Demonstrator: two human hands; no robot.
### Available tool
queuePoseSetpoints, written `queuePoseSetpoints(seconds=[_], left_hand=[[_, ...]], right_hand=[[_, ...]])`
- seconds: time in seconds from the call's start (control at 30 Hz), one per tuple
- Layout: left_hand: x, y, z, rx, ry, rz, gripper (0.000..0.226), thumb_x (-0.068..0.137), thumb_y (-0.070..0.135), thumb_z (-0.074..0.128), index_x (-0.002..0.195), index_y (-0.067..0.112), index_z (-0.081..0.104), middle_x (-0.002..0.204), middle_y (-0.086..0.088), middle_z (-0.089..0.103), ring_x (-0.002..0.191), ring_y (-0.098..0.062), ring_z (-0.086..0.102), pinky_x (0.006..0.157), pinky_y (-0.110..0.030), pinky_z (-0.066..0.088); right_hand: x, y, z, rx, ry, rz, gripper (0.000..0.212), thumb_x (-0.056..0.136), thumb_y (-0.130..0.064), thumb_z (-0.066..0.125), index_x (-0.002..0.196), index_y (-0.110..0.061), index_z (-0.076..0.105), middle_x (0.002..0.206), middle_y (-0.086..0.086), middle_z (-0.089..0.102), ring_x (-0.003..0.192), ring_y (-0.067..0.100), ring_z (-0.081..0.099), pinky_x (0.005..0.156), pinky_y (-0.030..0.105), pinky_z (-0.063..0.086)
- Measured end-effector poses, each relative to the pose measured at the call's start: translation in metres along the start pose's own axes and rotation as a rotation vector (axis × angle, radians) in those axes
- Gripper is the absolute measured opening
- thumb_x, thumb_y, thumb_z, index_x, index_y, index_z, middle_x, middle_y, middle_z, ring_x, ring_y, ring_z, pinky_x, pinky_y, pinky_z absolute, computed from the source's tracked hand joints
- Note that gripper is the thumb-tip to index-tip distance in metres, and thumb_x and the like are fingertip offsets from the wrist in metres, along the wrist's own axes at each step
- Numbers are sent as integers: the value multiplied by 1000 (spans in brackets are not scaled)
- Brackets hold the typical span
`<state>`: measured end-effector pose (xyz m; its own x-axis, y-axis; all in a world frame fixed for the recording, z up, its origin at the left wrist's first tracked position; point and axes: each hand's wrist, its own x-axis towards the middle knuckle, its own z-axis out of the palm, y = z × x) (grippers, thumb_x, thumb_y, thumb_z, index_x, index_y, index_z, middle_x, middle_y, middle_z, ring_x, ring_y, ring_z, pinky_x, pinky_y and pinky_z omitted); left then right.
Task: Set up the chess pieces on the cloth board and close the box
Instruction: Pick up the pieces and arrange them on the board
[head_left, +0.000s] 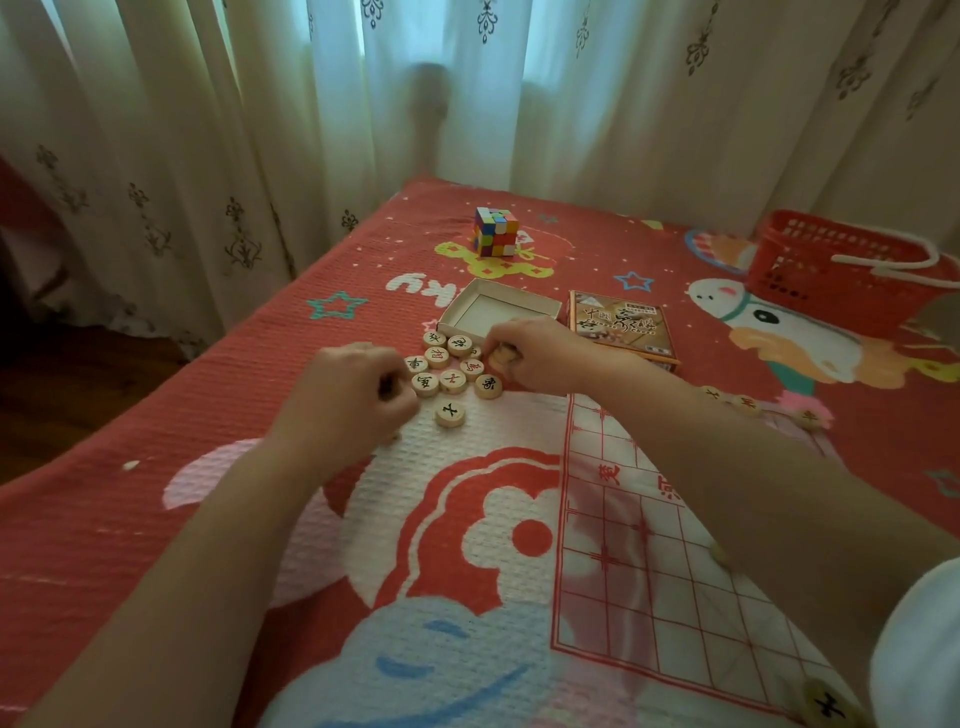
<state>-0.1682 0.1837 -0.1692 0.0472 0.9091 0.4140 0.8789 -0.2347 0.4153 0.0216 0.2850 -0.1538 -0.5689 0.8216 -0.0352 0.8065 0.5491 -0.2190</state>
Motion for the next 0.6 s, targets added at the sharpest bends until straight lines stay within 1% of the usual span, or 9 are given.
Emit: queuePoseSetpoints(seconds=[0.03,0.07,0.13,0.2,0.27,0.33,0.47,0.53,0.6], left_hand=[[1,-5,-5,-6,32,-18,12,79,18,65,84,8,69,82,-5,66,77,-20,57,71,-30,43],[1,-9,-8,9,26,-34,13,79,19,65,84,8,70,82,-5,67,78,-20,58,72,-32,44],[1,-14,-6,59,-76,-54,15,79,21,64,87,10,71,86,-5,68,81,-21,59,75,-33,46],[0,-14,1,110,-196,-43,17,80,23,62,89,12,71,90,-5,67,84,-20,58,74,-29,43],[-1,-13,5,140,-249,-21,18,82,25,59,91,13,70,90,-5,66,86,-20,57,72,-28,40],[-1,-14,7,142,-274,-23,21,85,28,57,96,13,67,95,-6,64,88,-20,55,72,-28,38],[-4,-13,11,214,-355,-10,29,88,33,56,111,15,55,108,-4,54,86,-13,41,73,-24,33],[-4,-11,13,211,-355,-16,29,88,31,56,111,14,53,109,-4,53,87,-14,42,75,-24,36],[-3,-10,14,202,-326,-20,24,88,28,55,107,13,54,107,-5,55,91,-17,48,78,-27,39]], right_hand=[[0,-4,-2,7,-8,-13,31,90,-7,40,114,-12,58,113,6,58,101,20,49,78,25,35],[1,-8,-2,-8,-43,-30,31,89,-6,40,114,-12,58,114,5,58,102,19,48,79,25,36],[2,-15,3,-64,-147,-60,32,87,-4,42,114,-12,58,116,5,56,106,20,48,80,24,35],[2,-17,9,-86,-190,-66,32,86,-2,42,113,-12,58,117,6,53,108,21,47,80,23,33],[3,-17,12,-82,-174,-59,31,86,-3,44,111,-12,58,116,7,53,107,21,47,80,23,34],[3,-18,12,-76,-162,-59,30,86,-4,44,110,-12,59,115,7,52,106,21,47,80,23,34],[1,-20,10,-66,-170,-64,29,86,-3,43,110,-10,59,111,7,53,104,22,47,79,24,34],[1,-19,4,-50,-124,-49,30,88,-5,41,112,-10,58,103,4,49,98,20,46,77,24,33],[3,-19,-1,-10,-54,-29,30,91,-6,38,114,-11,57,102,2,47,91,15,43,74,22,32]])
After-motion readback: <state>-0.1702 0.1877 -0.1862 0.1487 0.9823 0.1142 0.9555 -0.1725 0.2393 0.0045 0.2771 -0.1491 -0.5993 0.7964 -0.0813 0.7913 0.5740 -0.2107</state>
